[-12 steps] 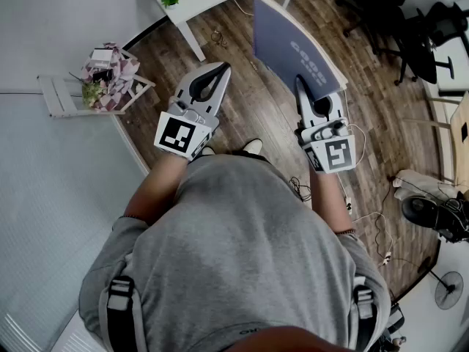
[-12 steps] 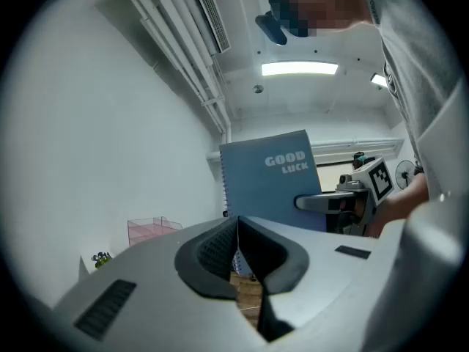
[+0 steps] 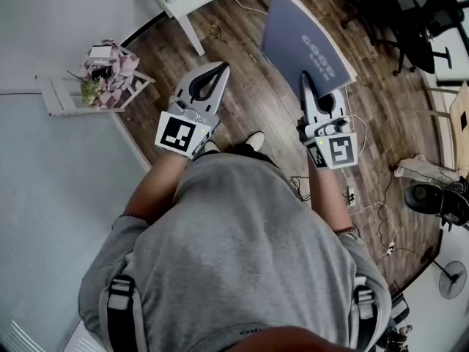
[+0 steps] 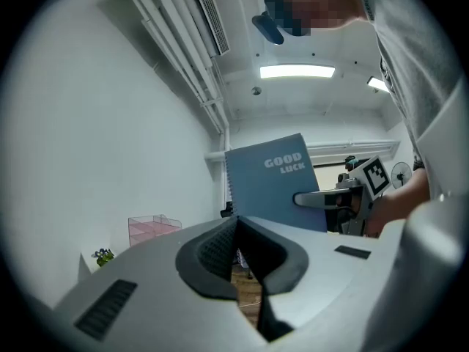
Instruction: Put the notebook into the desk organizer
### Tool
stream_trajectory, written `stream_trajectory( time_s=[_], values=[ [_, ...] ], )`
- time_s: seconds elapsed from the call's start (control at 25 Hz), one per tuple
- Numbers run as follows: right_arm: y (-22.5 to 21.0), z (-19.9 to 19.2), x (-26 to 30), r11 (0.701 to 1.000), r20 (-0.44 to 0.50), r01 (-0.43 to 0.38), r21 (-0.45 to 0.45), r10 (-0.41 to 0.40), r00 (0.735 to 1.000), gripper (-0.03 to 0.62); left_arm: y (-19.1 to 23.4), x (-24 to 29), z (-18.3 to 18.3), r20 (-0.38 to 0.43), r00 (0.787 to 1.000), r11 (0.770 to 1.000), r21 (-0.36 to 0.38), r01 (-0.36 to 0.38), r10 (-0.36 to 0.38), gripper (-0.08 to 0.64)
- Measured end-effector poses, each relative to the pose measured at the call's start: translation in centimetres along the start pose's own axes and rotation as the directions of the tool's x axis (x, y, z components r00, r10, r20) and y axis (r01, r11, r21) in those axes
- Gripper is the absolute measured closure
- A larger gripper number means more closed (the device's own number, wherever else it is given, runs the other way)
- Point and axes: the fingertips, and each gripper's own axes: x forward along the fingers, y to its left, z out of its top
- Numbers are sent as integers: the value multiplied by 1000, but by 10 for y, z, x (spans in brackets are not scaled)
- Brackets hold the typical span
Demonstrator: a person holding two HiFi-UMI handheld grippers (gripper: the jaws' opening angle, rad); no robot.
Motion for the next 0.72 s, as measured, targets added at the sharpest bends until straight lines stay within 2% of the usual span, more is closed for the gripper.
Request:
stream_trajectory(
  time_s=[0.24, 0.56, 0.72],
  values=[
    [-6, -4, -1, 1000, -3, 8, 0, -8, 1000, 554, -3, 2, -1, 4, 1000, 1000, -1, 14, -14, 541],
    [-28, -3, -4, 1000, -6, -8, -19, 7, 1000, 554, -14, 29, 2, 8, 1000, 999, 39, 1, -1, 541],
    [-39, -5, -8, 1000, -1, -27, -14, 27, 1000, 554, -22, 39, -1, 0, 1000, 999, 37, -15, 15, 541]
  ],
)
